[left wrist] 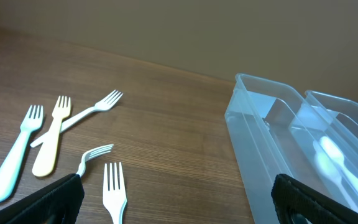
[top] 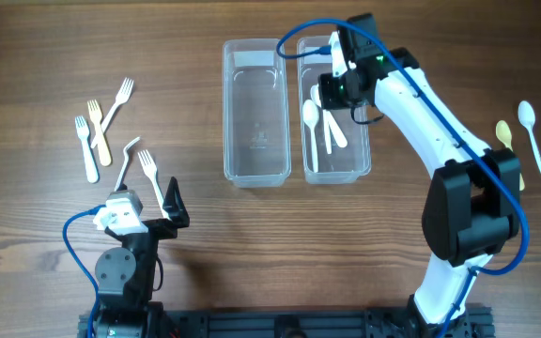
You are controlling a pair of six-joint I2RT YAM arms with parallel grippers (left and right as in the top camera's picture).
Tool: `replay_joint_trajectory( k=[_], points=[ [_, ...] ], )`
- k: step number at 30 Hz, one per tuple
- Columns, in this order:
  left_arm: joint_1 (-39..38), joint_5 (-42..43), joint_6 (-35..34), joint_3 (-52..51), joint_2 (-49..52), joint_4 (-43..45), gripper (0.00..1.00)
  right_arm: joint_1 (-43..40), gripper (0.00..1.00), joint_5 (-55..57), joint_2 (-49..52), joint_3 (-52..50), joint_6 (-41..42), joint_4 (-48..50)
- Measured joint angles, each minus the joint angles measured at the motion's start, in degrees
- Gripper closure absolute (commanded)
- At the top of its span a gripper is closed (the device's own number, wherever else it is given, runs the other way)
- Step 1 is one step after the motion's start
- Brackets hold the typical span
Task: Pack container
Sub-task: 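Carry the white spoon into the right container and release it, then move the right gripper to the yellow spoon and grasp it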
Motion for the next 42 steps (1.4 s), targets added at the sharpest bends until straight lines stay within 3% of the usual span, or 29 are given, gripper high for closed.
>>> replay_joint_trajectory(
  k=[7, 11, 21, 29, 33, 35, 37, 42],
  points=[
    [0.0, 0.0, 0.0, 0.0, 0.0, 0.0, 0.0, -0.1, 0.56, -0.6, 0.0, 2.7, -0.1, -3.2],
    [0.0, 0.0, 0.0, 0.0, 0.0, 0.0, 0.0, -2.4, 0.44, 2.1, -1.8, 8.7, -0.9, -10.9],
    [0.0, 0.0, 0.0, 0.0, 0.0, 0.0, 0.0, -19.8, 0.41, 14.4, -8.0, 10.9, -17.5, -25.9],
    [0.0, 0.0, 0.0, 0.0, 0.0, 0.0, 0.0, -32.4, 0.45, 15.3, -8.0, 9.8, -24.5, -25.4],
    [0.0, 0.0, 0.0, 0.0, 0.0, 0.0, 0.0, -39.5, 0.36, 13.9, -8.0, 6.6, -26.5, -21.5],
    [0.0, 0.0, 0.0, 0.0, 0.0, 0.0, 0.0, -42.0, 0.25, 13.6, -8.0, 4.6, -27.7, -19.2],
    [0.0, 0.0, 0.0, 0.0, 0.0, 0.0, 0.0, -44.3, 0.2, 13.4, -8.0, 2.3, -28.9, -16.7],
    [0.0, 0.0, 0.0, 0.0, 0.0, 0.0, 0.0, -48.8, 0.21, 13.2, -8.0, -4.0, -30.2, -10.1]
  ],
)
